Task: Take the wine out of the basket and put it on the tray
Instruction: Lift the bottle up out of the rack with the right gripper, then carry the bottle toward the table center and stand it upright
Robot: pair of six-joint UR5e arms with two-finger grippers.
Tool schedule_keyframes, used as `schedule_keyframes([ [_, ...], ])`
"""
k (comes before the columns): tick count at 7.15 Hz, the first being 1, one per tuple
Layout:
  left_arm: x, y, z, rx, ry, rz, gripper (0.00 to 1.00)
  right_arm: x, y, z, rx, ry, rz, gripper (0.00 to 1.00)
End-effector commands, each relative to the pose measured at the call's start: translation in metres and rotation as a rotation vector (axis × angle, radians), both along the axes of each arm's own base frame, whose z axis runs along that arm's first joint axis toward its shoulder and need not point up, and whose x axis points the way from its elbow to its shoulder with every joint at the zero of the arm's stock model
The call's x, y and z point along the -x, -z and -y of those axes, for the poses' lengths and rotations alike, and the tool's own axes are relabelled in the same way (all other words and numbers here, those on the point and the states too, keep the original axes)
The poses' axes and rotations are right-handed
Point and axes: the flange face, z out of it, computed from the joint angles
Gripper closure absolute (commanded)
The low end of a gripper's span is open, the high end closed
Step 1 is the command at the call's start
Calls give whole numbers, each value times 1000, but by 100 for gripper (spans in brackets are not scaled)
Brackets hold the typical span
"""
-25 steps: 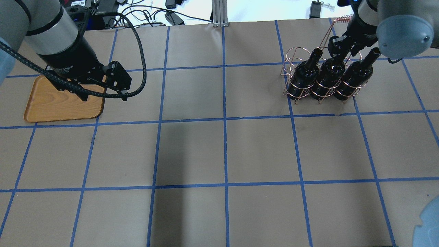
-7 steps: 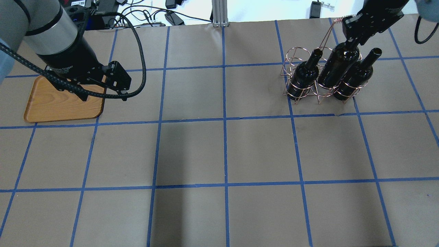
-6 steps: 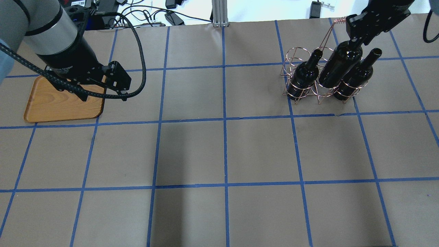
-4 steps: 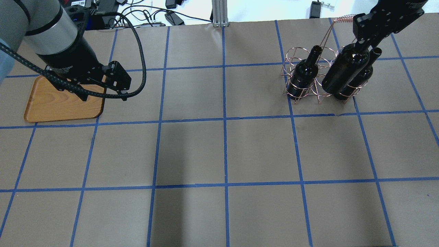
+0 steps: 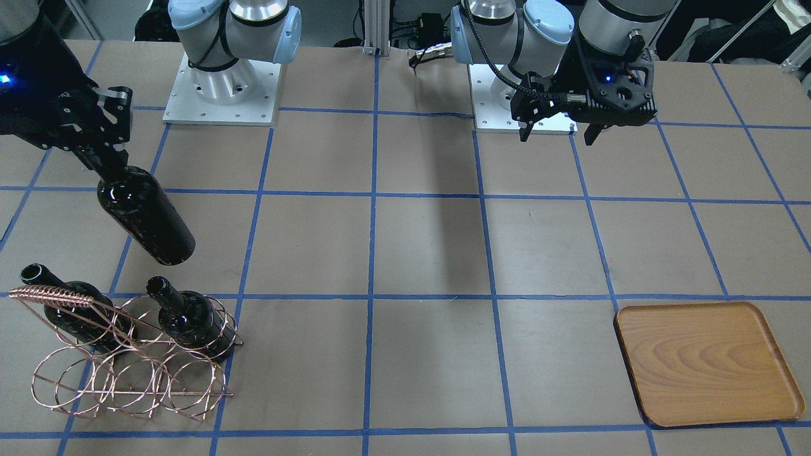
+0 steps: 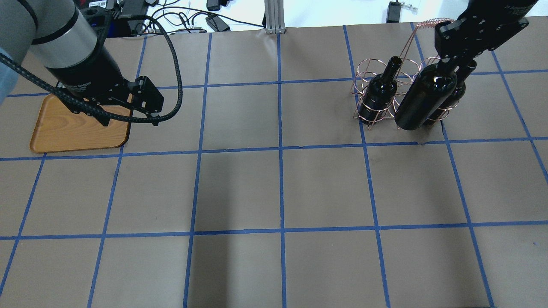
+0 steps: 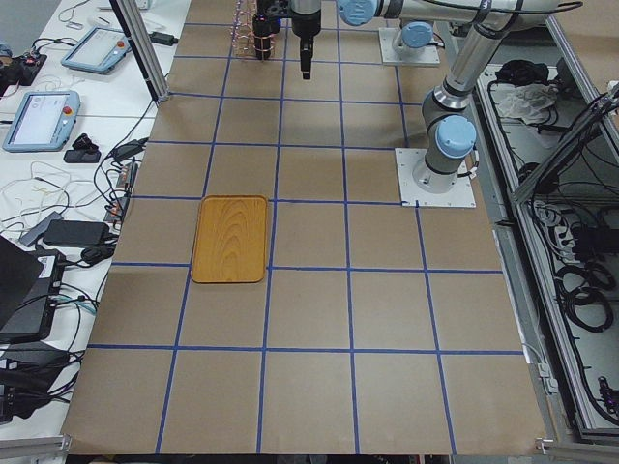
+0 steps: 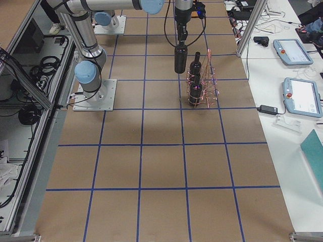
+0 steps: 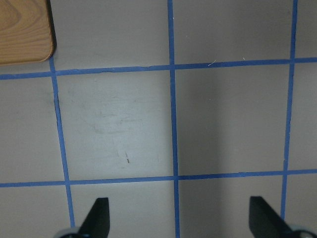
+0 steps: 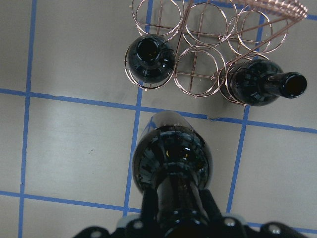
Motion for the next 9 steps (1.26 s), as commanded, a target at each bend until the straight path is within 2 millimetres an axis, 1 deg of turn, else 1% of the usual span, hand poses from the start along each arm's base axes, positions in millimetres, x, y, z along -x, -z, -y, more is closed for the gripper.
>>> schedule_keyframes([
  [1,0,-1,0,2,0,2,0,-50,6,-6,-19,40,18,100],
  [2,0,-1,0,2,0,2,0,-86,13,-10,-27,54,39,100],
  [3,-1,-1,-1,4,-2,2,0,-123,24,-8,-18,64,42,100],
  [5,-1,-1,-1,4,-2,-1,0,-212,60,-5,5,91,51,100],
  [6,-1,-2,0,4,0,0,0,-251,77,-12,0,100,54,100],
  [7,-2,-2,0,5,2,2,0,-280,88,-20,3,132,60,100],
  [8,-2,-3,-1,8,14,1,0,-298,99,-27,-12,145,55,100],
  [9,-2,-3,-1,7,14,1,0,-314,115,-41,-38,141,41,100],
])
